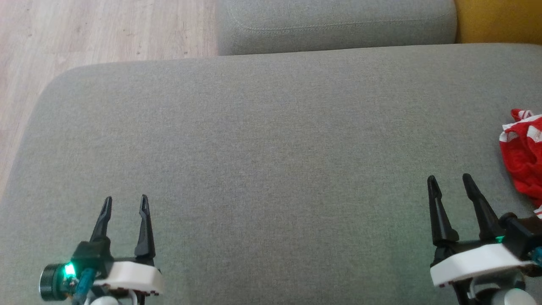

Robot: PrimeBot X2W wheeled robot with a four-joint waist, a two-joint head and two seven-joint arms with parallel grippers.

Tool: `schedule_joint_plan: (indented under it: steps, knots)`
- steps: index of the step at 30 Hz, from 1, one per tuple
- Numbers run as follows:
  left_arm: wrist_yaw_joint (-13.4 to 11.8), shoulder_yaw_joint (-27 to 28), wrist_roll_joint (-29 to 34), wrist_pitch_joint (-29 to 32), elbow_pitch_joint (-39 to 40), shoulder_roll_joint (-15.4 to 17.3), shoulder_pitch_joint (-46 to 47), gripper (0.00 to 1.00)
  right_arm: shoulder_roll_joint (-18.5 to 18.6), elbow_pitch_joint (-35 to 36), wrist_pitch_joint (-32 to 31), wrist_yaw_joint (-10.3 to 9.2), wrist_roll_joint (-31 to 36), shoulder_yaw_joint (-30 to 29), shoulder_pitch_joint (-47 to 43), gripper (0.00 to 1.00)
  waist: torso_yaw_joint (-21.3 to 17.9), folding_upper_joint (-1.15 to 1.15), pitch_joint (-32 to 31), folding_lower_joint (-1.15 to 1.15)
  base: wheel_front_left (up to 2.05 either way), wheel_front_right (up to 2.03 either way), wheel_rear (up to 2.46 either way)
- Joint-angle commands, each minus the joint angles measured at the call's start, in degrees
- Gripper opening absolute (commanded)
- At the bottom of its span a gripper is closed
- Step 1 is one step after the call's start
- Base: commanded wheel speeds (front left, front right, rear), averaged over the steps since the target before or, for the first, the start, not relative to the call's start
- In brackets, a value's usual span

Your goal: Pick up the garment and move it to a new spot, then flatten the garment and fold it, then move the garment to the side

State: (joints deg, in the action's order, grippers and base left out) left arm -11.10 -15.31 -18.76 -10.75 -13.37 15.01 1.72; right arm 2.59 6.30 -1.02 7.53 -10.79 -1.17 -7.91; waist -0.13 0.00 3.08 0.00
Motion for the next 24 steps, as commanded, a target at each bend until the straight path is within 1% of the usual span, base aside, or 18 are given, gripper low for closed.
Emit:
schedule_joint_plan:
  steps: [1,5,24]
  knots:
    - [0.0,0.0,0.0,0.0,0.0,0.0,0.0,0.00,0.0,0.0,0.0,0.00,0.0,0.0,0.0,0.00,0.0,0.00,0.0,0.00,0.00,0.00,0.00]
    - [0.1,-0.1,-0.4,0.2,-2.7,-1.2,-0.7,0.00,0.0,-3.3,0.0,0.00,-0.4,0.4,-0.2,0.00,0.0,0.00,0.0,0.00,0.00,0.00,0.00]
    - [2.9,3.2,-11.6,2.7,-2.5,-2.8,0.1,0.00,0.8,-5.9,0.0,-0.01,-13.7,0.5,2.0,0.00,0.0,0.00,-0.4,0.00,0.00,0.00,0.00]
